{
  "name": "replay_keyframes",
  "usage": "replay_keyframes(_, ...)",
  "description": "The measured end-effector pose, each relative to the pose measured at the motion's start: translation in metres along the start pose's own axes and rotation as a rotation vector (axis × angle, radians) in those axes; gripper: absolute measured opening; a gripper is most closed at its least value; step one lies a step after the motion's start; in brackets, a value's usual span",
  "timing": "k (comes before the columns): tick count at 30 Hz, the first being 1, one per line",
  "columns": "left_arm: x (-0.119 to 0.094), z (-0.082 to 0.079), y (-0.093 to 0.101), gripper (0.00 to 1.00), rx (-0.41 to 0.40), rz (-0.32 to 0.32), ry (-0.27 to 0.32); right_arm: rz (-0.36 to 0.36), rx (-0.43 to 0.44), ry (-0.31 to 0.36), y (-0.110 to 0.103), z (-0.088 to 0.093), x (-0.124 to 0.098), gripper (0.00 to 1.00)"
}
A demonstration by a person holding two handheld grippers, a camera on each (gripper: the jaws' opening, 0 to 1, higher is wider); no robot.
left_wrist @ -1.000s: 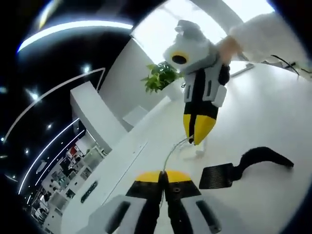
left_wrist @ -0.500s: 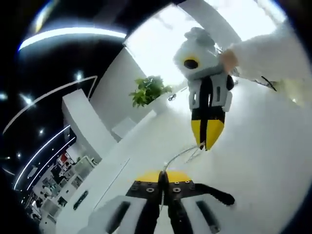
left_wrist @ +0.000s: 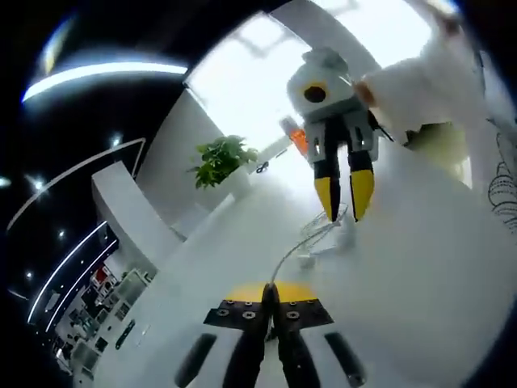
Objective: Peel open the Velcro strap on the desktop, arrange the wired earphones neatly onto it, and close the Velcro strap to secure them.
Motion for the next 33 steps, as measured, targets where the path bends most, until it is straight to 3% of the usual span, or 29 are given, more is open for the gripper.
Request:
replay_keyframes(3,0.000,-0.003,0.004,0.06,0.011,0.002,0.009,0.068,0.047,0.080,0.013,-0.005,-0.017,0.18)
replay_keyframes(7,0.001,-0.007,0.008,0.06,0.018,0.015,0.023,0.133,0.130,0.125,0.029,-0.006,-0.026,0.21)
replay_keyframes(11,0.001,-0.007,0.016,0.06,0.036,0.030,0.015,0.214,0.158,0.032,0.047,0.008,-0.022,0.22)
replay_keyframes(14,0.000,-0.007,0.019,0.06,0.055,0.031,0.014,0.209,0.168,0.018,0.050,0.008,-0.014,0.23)
replay_keyframes(17,0.000,-0.008,0.021,0.06,0.063,0.032,0.016,0.186,0.241,0.000,0.053,0.008,-0.008,0.23)
replay_keyframes(26,0.001,-0.009,0.025,0.06,0.110,0.023,0.011,0.152,0.232,-0.143,0.058,0.012,0.007,0.23)
replay_keyframes(33,0.000,-0.010,0.022,0.06,0.132,0.016,0.017,0.124,0.289,-0.222,0.064,0.017,0.002,0.21)
Point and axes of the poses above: the point that each gripper's makers call its tool centre point, and the gripper's own axes: x roughly forward along the fingers, y roughly to its right, z roughly out of its underside, the point moved 3 cm from there along -x, roughly backward along the fingers, and after that the axes turned 13 degrees about -z, right-handed, at the moved point
